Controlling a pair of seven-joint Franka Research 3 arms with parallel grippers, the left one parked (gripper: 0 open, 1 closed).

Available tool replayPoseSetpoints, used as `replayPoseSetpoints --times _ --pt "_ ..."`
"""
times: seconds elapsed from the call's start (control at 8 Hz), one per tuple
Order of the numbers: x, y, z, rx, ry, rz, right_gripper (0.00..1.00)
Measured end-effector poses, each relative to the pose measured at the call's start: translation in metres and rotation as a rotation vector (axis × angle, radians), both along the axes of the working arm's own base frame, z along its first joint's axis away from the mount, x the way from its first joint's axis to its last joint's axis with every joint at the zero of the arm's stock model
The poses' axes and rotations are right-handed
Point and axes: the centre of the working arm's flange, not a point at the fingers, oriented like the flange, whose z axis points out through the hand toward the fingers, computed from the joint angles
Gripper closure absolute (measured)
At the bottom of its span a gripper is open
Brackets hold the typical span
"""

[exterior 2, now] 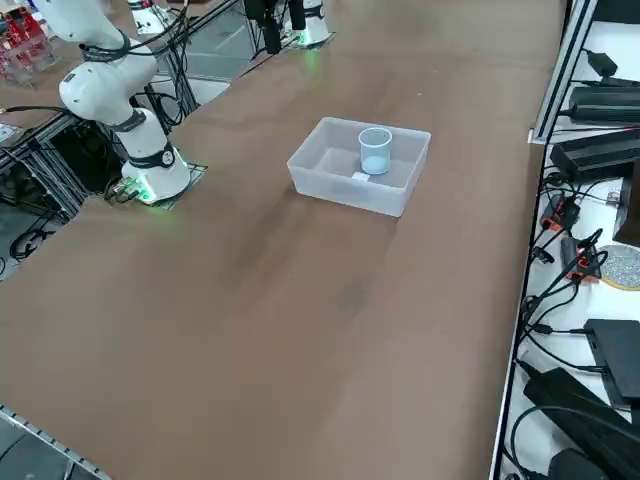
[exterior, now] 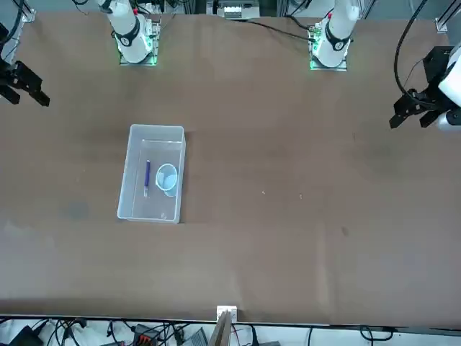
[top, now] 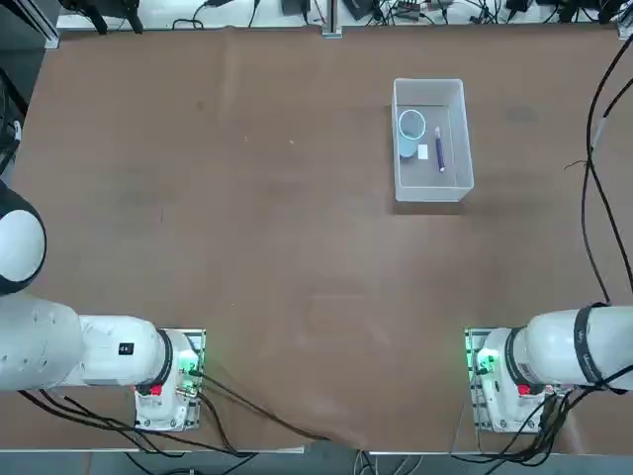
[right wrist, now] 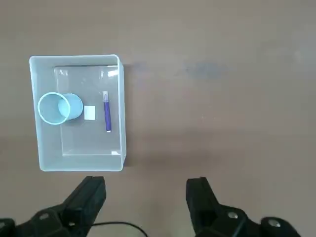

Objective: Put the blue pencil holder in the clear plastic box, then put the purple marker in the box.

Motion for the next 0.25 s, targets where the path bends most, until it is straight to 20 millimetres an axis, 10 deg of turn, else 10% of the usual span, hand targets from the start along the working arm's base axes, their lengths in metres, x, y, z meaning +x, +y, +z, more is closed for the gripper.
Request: replayPoseSetpoints --times 0.25 --pt "-0.0005 -0.0003 0.0013 -0.009 -0.002 0.001 0.01"
